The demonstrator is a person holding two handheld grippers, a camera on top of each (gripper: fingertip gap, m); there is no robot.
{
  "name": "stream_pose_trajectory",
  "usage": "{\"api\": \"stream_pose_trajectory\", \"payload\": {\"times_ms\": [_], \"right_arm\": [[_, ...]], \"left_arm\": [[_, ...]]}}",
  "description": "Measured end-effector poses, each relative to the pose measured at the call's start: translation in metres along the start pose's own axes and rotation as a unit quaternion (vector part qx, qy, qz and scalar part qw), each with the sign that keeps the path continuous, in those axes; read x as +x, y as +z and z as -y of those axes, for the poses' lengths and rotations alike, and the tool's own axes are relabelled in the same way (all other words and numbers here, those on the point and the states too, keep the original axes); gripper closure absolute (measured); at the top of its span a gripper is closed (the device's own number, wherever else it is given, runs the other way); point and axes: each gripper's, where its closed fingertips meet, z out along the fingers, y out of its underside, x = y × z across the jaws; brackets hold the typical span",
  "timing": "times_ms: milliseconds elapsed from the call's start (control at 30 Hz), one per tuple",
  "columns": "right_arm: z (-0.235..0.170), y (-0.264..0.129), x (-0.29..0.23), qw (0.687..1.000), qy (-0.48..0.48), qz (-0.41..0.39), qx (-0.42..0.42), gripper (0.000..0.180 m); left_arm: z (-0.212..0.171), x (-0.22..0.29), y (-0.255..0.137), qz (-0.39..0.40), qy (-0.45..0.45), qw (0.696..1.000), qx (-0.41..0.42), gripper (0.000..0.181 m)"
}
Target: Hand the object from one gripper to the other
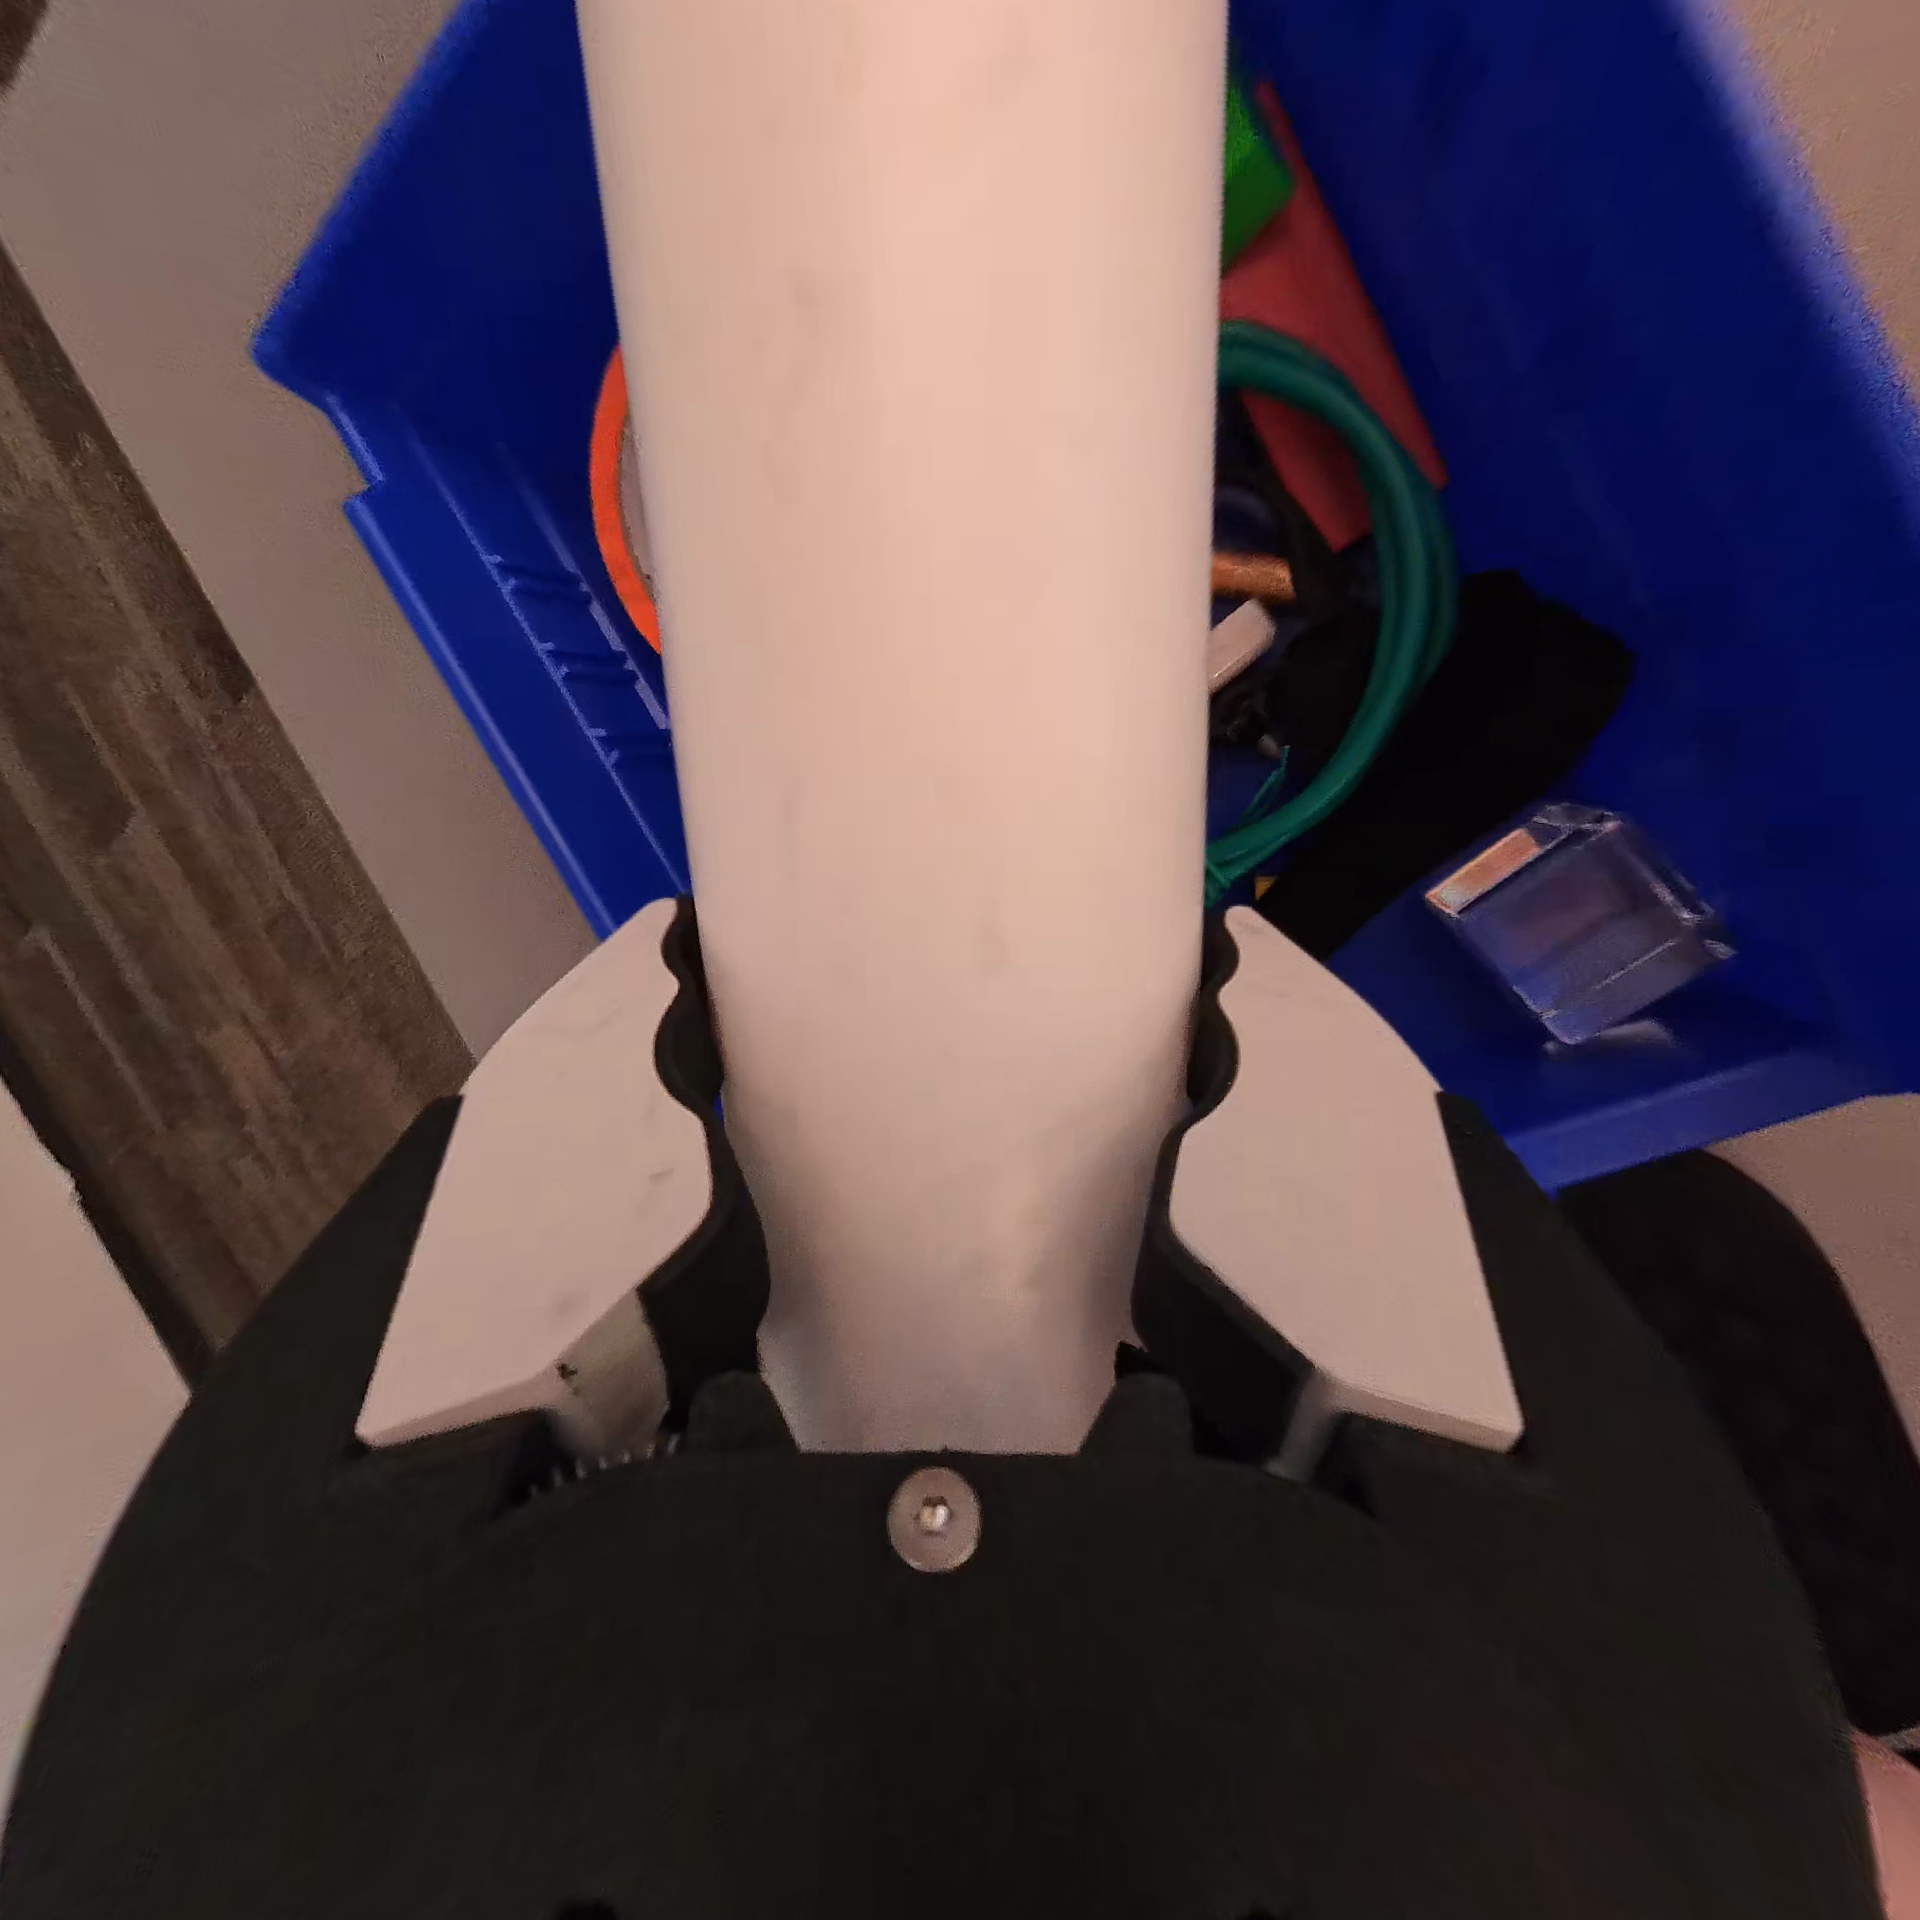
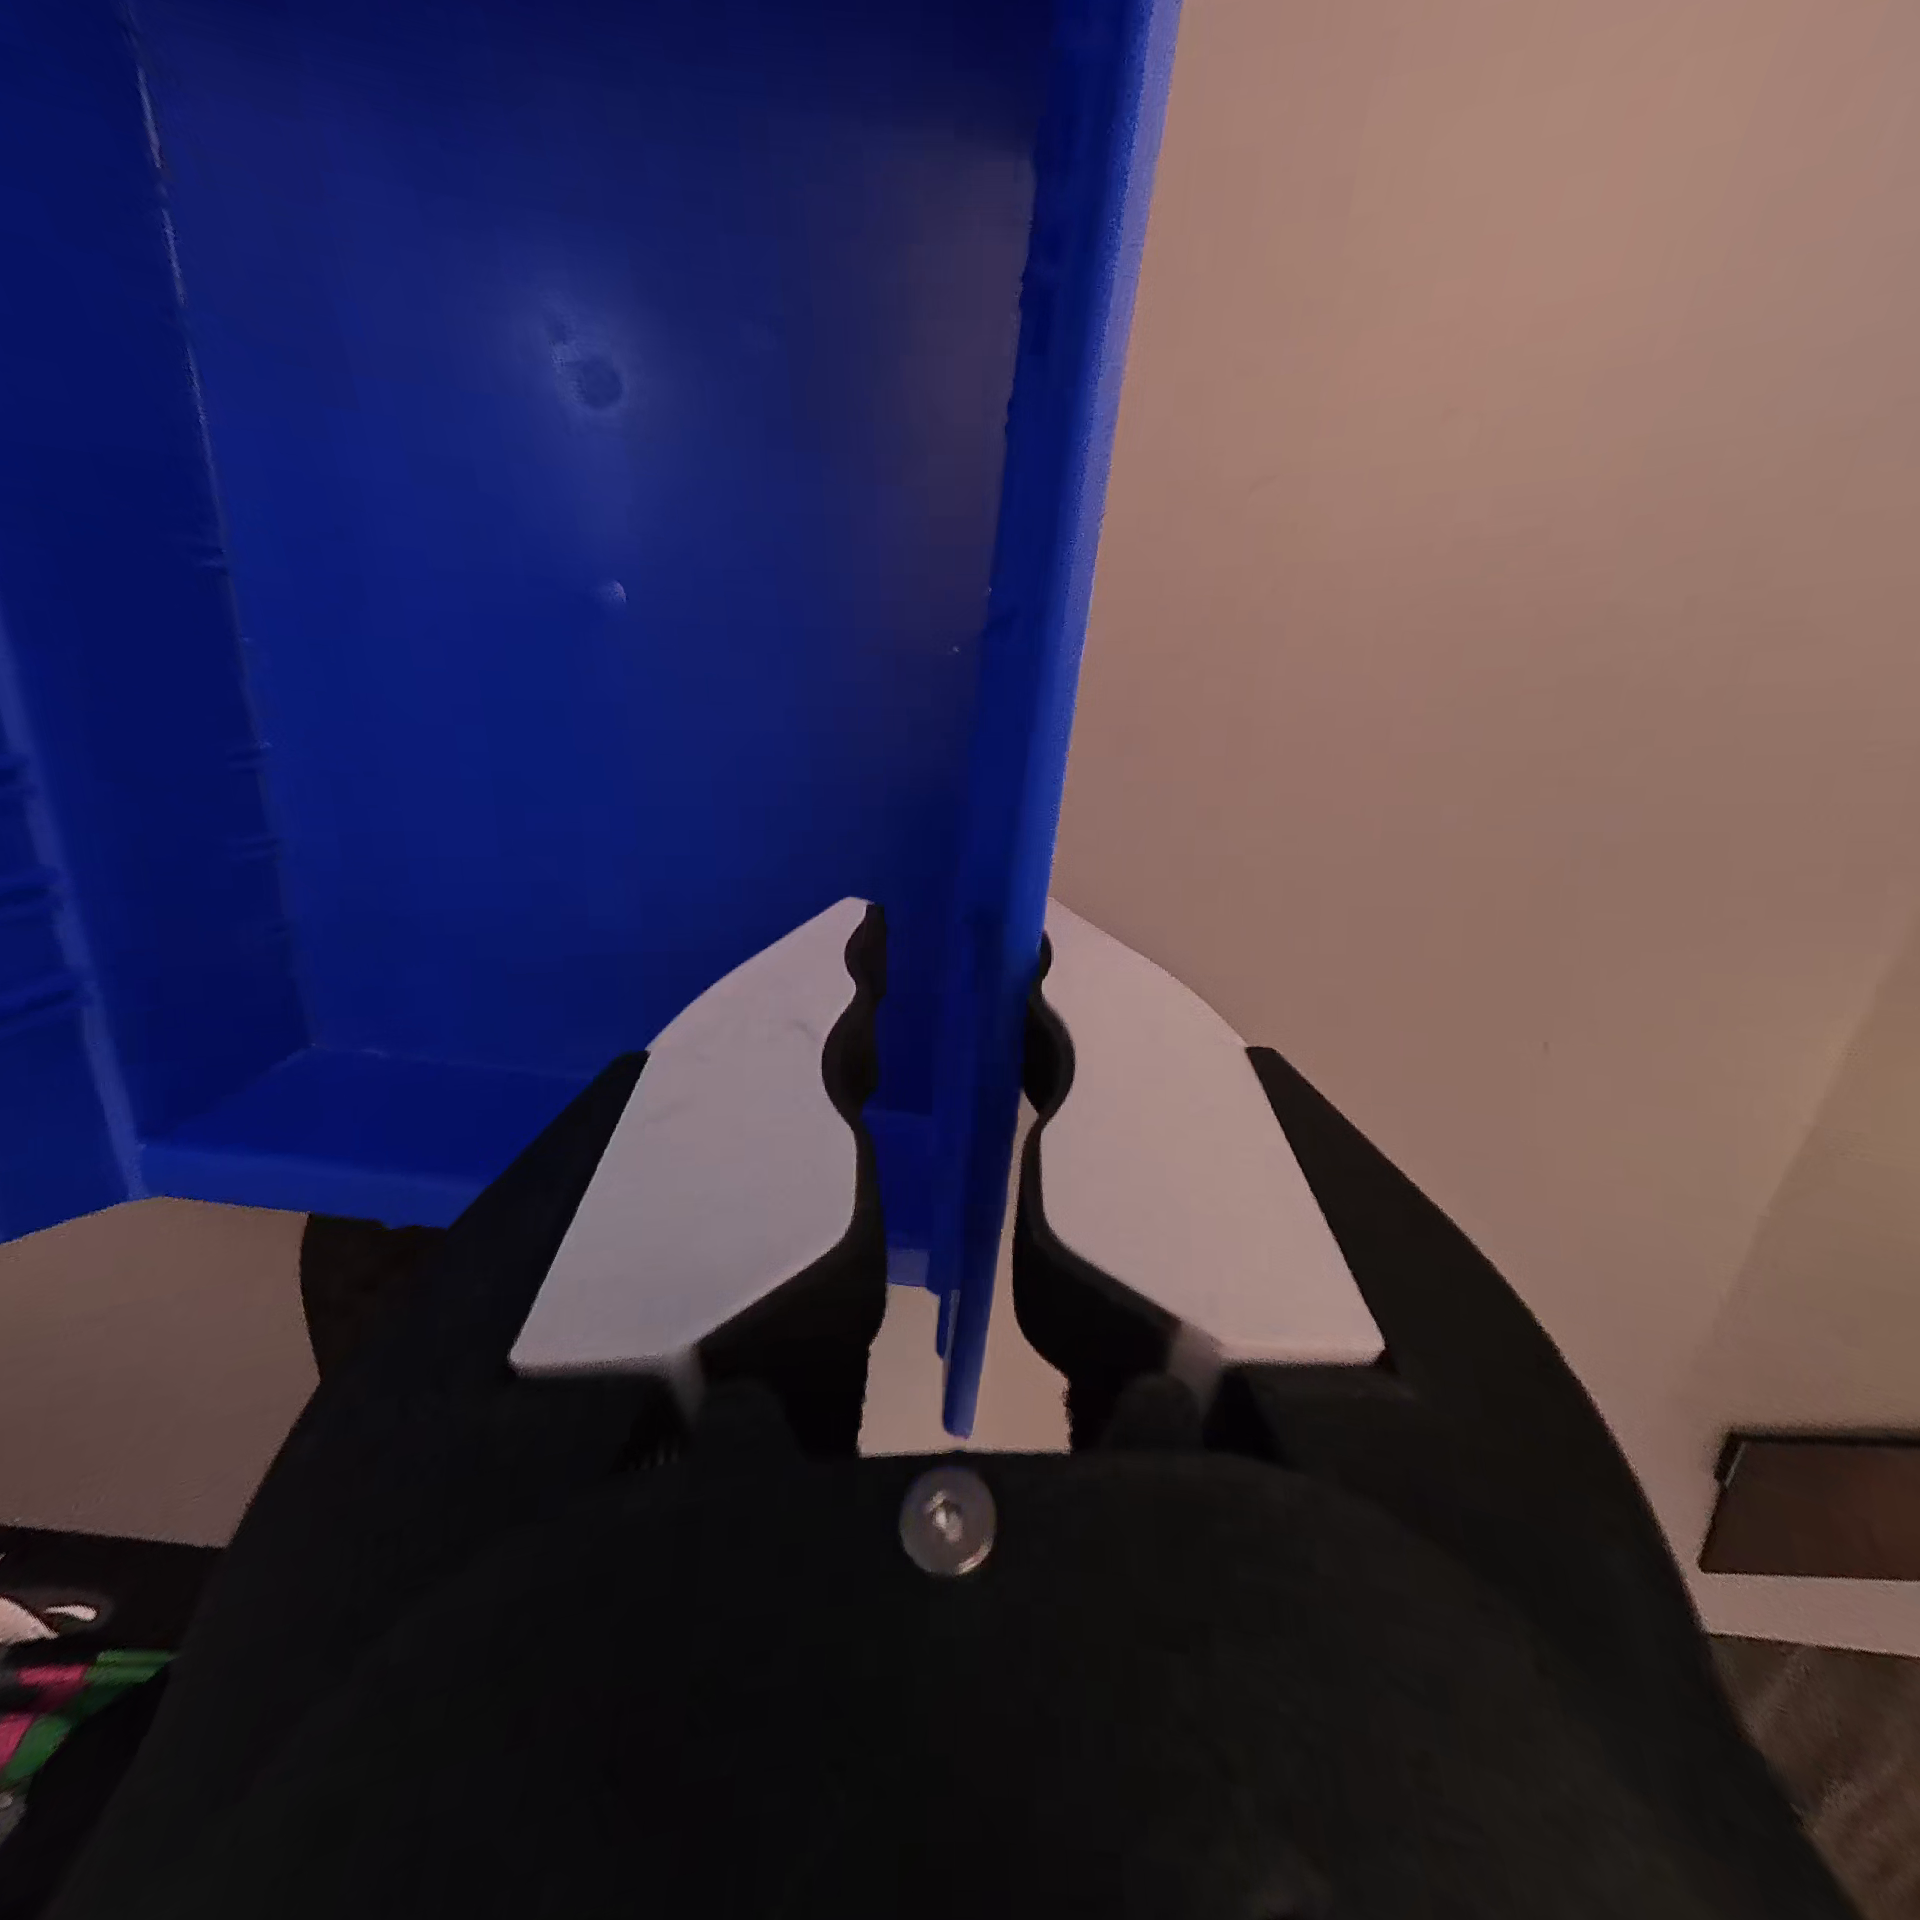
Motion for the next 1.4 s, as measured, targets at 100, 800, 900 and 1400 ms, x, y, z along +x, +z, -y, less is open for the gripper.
{"api": "stream_pose_trajectory", "payload": {"times_ms": [100, 800, 900, 1400], "right_arm": [[0.006, -0.013, 0.002, 0.999, 0.004, -0.032, 0.02, 0.15], [0.056, -0.193, -0.406, 0.608, -0.256, 0.566, 0.494, 0.089], [0.051, -0.2, -0.427, 0.556, -0.19, 0.65, 0.482, 0.078], [0.049, -0.198, -0.411, 0.597, -0.275, 0.556, 0.509, 0.093]], "left_arm": [[0.005, -0.002, -0.015, -0.002, -0.011, 0.999, 0.033, 0.092], [0.121, 0.179, -0.18, -0.457, 0.128, 0.777, 0.413, 0.092], [0.13, 0.213, -0.194, -0.503, 0.14, 0.744, 0.417, 0.092], [0.144, 0.271, -0.163, -0.442, 0.201, 0.777, 0.401, 0.085]]}}
